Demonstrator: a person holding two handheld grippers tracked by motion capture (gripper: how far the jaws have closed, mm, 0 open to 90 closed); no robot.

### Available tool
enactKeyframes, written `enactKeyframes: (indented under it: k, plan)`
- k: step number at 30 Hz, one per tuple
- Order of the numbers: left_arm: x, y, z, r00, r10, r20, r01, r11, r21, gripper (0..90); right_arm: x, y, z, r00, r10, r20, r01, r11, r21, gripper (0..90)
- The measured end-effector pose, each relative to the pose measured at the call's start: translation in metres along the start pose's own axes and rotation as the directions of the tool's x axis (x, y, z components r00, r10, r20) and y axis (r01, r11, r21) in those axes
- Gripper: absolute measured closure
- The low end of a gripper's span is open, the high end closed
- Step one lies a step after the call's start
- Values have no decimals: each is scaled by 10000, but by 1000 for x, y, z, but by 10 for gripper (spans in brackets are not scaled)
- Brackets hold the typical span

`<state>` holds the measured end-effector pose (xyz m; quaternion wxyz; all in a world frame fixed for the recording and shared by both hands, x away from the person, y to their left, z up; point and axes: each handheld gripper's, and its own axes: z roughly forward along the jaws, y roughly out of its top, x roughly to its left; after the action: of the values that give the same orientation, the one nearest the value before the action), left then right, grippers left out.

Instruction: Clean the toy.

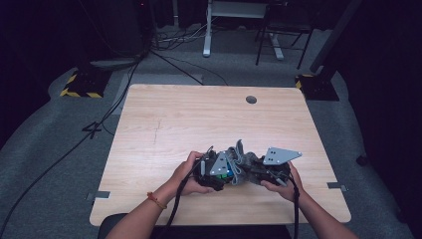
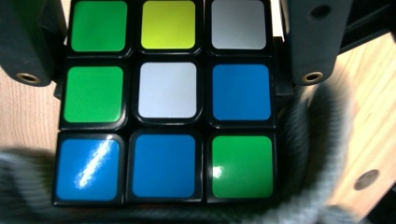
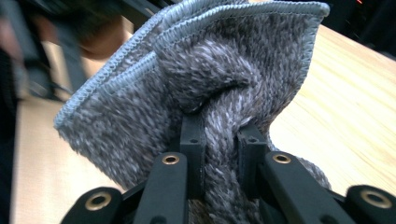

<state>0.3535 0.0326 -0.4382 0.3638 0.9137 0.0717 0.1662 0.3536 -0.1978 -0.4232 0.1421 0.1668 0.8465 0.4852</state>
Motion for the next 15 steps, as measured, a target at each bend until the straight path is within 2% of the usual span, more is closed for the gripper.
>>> enactKeyframes:
  k: [9,11,15]
  plan:
    - [-4,1,10,9998,72,161,-75,9997,219,327,11,11,3,9983,82,-581,-93,9998,-184,776]
    - [-5,1,15,9999,127,110,-131,9991,416,327,13,12,6,9989,-63,-475,63,10000,5,773]
    - [-2,0,13,9999,-6,142,2,9995,313,330,4,7,7,9997,61,-222,-59,9999,114,773]
